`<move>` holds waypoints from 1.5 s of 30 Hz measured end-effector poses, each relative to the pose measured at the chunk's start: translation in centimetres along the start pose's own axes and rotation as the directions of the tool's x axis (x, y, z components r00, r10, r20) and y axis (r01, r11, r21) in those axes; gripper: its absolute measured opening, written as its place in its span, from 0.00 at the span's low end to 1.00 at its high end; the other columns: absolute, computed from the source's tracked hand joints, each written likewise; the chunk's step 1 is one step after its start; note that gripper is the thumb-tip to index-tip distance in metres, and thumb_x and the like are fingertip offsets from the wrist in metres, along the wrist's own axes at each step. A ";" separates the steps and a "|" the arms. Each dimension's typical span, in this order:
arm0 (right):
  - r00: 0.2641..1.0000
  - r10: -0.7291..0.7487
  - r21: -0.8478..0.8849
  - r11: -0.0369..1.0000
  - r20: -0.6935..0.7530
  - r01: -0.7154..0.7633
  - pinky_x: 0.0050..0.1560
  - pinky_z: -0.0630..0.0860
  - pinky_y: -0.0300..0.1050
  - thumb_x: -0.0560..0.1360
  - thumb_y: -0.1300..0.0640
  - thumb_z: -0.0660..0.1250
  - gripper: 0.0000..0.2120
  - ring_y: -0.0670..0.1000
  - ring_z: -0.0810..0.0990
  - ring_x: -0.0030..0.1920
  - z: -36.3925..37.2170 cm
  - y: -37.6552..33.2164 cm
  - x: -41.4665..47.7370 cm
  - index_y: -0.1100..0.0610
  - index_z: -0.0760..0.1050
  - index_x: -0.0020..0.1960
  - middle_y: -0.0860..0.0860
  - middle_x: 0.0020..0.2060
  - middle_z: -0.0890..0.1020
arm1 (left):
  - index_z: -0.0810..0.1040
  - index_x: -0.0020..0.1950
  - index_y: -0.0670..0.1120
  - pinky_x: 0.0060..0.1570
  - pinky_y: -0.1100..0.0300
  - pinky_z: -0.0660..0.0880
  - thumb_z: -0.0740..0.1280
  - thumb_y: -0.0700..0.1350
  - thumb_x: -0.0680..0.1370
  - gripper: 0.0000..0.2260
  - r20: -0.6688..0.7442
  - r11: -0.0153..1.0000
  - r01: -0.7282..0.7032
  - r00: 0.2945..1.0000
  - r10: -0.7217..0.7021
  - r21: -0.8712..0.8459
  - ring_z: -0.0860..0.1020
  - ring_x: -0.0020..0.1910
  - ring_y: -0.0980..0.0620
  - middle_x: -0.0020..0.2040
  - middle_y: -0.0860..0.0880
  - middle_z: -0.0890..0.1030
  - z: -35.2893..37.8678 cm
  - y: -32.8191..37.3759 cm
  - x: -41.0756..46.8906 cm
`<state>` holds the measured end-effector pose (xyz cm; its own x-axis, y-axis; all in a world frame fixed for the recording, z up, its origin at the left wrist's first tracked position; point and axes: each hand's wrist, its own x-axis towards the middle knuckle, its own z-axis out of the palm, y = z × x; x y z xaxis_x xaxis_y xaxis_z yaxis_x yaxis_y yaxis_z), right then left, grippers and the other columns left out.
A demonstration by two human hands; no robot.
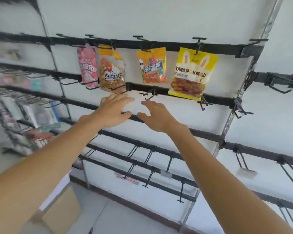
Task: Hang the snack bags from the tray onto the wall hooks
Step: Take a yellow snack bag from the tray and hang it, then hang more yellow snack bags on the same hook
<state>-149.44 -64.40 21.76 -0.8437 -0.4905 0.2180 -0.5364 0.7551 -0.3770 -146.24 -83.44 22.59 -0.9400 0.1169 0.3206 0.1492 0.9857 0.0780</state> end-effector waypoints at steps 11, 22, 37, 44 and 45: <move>0.899 -0.235 0.021 0.969 0.371 0.245 0.75 0.58 0.60 0.80 0.39 0.58 0.32 0.62 0.55 0.78 18.5 -16.3 -0.6 0.50 0.57 0.80 0.56 0.79 0.56 | 0.70 0.72 0.52 0.65 0.47 0.69 0.63 0.53 0.77 0.23 0.173 0.853 0.502 0.836 -0.521 0.144 0.72 0.68 0.42 0.71 0.46 0.73 1.5 -13.2 -22.6; 0.740 -0.284 0.116 0.955 0.610 0.271 0.76 0.57 0.59 0.80 0.41 0.61 0.32 0.61 0.56 0.78 35.0 -25.9 1.8 0.49 0.57 0.80 0.55 0.79 0.59 | 0.69 0.74 0.49 0.66 0.51 0.68 0.65 0.49 0.80 0.22 0.300 0.685 0.724 0.639 -0.709 0.076 0.71 0.68 0.40 0.70 0.43 0.73 7.0 -26.8 -34.3; 0.704 -0.131 0.357 0.916 0.698 -0.184 0.53 0.73 0.45 0.80 0.53 0.64 0.24 0.57 0.76 0.60 51.8 -32.2 14.5 0.53 0.67 0.75 0.54 0.64 0.75 | 0.69 0.74 0.50 0.66 0.53 0.69 0.61 0.53 0.78 0.24 0.475 0.447 0.870 0.490 -0.731 -0.209 0.73 0.67 0.45 0.70 0.47 0.74 18.0 -43.9 -32.8; 0.594 -0.050 0.271 0.918 0.803 -0.289 0.61 0.71 0.48 0.81 0.50 0.62 0.24 0.58 0.73 0.67 61.2 -31.7 22.5 0.54 0.65 0.75 0.56 0.71 0.72 | 0.66 0.76 0.50 0.70 0.48 0.66 0.60 0.46 0.80 0.23 0.604 0.399 0.908 0.390 -0.695 -0.126 0.69 0.71 0.46 0.72 0.45 0.71 24.3 -55.2 -31.2; 0.590 -0.042 0.266 0.917 0.806 -0.298 0.61 0.71 0.49 0.81 0.51 0.61 0.24 0.58 0.74 0.66 62.3 -31.8 23.7 0.53 0.65 0.75 0.56 0.70 0.73 | 0.66 0.76 0.49 0.71 0.49 0.65 0.60 0.45 0.81 0.22 0.604 0.410 0.903 0.399 -0.690 -0.128 0.68 0.72 0.46 0.73 0.45 0.70 24.6 -56.3 -30.6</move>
<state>-151.12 -127.13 -17.14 -0.4588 -0.6721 -0.5812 -0.2346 0.7225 -0.6504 -133.48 -139.57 -14.85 -0.6629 -0.5608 -0.4960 -0.7487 0.4938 0.4424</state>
